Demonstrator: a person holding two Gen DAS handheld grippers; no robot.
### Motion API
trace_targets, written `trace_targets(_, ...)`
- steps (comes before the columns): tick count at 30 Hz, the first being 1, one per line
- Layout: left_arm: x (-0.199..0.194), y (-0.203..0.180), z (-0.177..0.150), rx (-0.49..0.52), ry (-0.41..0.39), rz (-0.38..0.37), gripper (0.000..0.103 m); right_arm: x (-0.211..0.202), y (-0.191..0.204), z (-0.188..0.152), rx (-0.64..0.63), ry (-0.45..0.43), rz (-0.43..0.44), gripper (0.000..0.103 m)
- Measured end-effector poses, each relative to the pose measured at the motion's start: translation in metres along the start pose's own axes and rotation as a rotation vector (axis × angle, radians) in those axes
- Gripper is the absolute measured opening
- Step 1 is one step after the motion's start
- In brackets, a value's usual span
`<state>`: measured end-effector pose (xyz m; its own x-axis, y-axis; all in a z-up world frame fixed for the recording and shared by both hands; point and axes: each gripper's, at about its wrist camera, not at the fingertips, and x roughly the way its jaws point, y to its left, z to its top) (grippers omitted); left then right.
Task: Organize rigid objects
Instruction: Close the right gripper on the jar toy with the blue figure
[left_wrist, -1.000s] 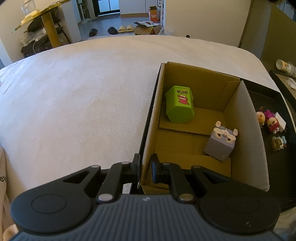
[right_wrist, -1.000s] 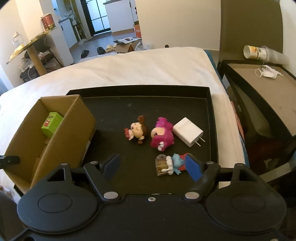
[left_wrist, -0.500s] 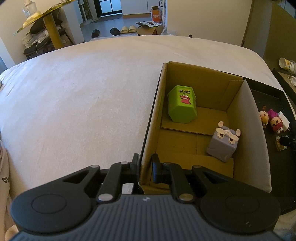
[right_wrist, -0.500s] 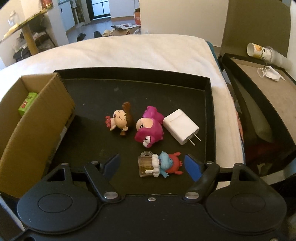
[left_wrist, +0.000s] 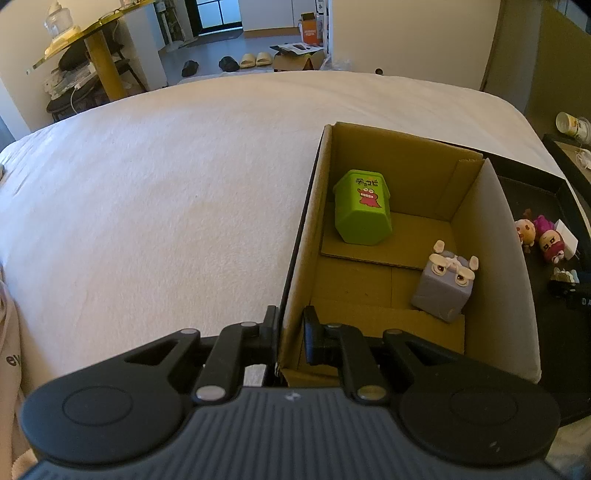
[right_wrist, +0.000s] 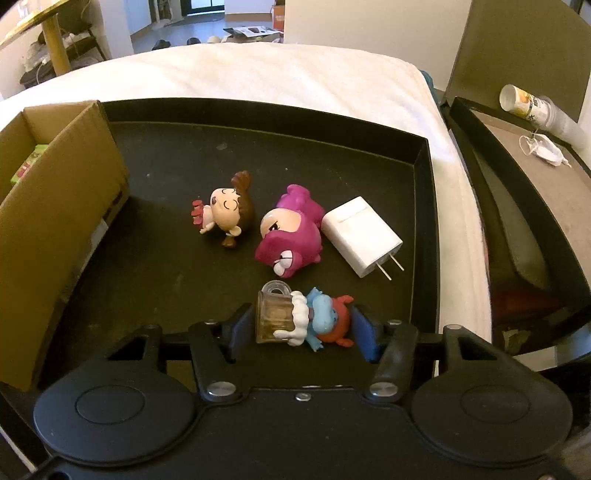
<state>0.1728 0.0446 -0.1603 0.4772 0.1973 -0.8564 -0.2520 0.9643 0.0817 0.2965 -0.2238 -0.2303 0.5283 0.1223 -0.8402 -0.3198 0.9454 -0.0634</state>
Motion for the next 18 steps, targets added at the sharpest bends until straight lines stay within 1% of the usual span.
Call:
trace_targets(6,-0.001,0.001,0.0,-0.002,0.001,-0.005,0.012,-0.008,0.005,-0.004,-0.013,-0.001,0.022,0.055)
trace_targets(8,-0.001,0.0,0.0,-0.003,0.001,-0.006,0.012,-0.013,0.007,-0.002,-0.006,-0.01,0.038,0.055)
trace_targets(12,0.0,0.001,0.0,-0.004,0.002,-0.007,0.012,-0.025,0.014,-0.001,-0.046,-0.031,0.043,0.055)
trace_targets(18,0.0,0.0,0.001,-0.007,0.003,-0.012,0.012,-0.044,0.018,0.007,-0.045,-0.069,0.056,0.055)
